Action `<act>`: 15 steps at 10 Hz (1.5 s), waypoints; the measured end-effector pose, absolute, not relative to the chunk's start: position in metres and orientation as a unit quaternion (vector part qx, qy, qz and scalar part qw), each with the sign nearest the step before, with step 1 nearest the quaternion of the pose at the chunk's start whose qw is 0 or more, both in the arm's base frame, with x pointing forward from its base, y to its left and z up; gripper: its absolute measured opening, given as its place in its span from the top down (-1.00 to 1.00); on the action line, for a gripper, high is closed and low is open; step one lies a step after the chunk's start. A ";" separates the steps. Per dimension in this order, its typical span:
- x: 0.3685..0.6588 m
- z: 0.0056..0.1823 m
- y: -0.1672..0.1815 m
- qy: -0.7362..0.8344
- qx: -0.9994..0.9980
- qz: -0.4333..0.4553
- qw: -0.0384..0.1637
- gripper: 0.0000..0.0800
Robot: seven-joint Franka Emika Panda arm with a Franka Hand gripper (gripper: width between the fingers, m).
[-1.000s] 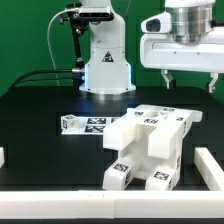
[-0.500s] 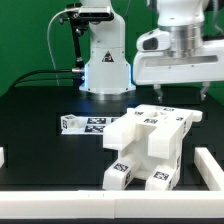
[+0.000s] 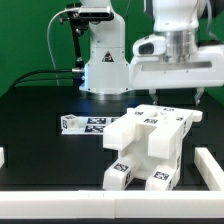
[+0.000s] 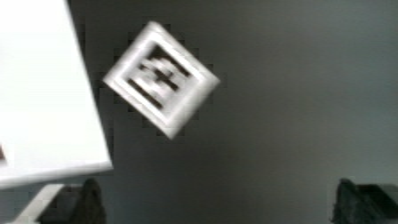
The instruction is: Assemble chair
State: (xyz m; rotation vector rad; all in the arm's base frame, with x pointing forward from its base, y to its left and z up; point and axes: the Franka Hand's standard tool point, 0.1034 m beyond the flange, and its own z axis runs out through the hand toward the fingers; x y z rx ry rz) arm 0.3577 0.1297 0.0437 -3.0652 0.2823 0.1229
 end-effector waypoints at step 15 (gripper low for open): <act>0.344 0.057 0.124 0.107 -0.991 0.074 0.038 0.00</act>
Offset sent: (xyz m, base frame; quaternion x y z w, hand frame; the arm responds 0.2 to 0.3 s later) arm -0.0021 0.0050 -0.0180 -0.0050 0.0247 0.0053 0.9997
